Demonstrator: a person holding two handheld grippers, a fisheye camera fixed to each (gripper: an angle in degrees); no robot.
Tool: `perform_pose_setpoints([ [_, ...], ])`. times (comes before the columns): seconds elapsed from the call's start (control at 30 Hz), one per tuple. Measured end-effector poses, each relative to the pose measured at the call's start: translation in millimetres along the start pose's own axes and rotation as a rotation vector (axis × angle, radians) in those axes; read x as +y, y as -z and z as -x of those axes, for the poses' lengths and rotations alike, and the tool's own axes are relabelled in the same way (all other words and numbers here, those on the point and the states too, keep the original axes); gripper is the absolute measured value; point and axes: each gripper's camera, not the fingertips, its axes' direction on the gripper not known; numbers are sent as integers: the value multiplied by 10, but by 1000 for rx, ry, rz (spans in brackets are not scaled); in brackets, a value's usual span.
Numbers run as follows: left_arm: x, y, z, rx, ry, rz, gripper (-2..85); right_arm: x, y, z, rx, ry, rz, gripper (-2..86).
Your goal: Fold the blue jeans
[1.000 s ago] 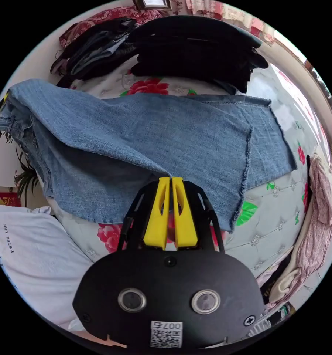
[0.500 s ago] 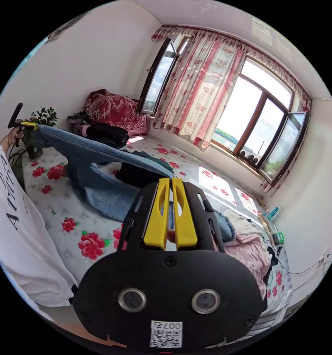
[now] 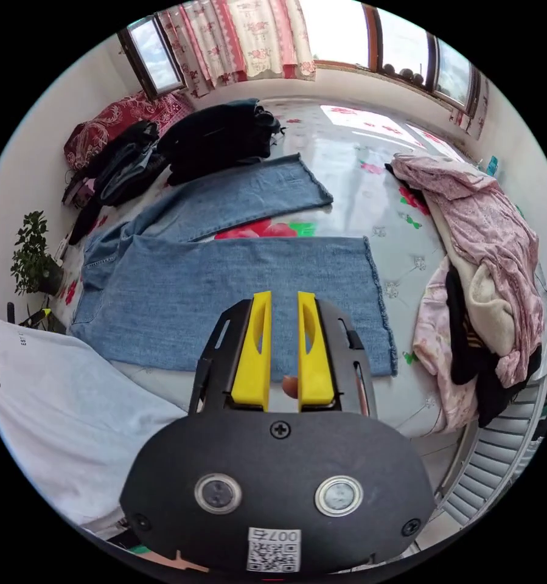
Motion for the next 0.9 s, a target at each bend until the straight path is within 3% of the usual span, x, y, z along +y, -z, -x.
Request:
perform_pose_setpoints([
  [0.23, -1703, -766, -352, -106, -91, -11, 94, -1894, -647, 41, -313, -94, -108, 98],
  [0.4, -2537, -1483, -308, -120, -30, 43, 125, -3072, -1555, 363, -320, -109, 33, 121],
  [0.5, -2801, -1997, -223, -143, -19, 138, 130, -3567, -2051, 410, -197, -130, 95, 127],
  [0.63, -2743, -2523, -381, -292, -178, 216, 122, -3832, -2664, 337, 121, -49, 212, 133],
  [0.67, -2688, -2561, -445, -327, -218, 213, 115, -3799, -2849, 264, 137, -40, 296, 133],
  [0.73, -2609, -2571, -469, -338, -245, 199, 95, -3712, -2777, 112, 87, -80, 200, 131],
  [0.9, -2539, -2402, -175, -194, -111, 163, 49, -3668, -2677, 177, 84, 61, 239, 45],
])
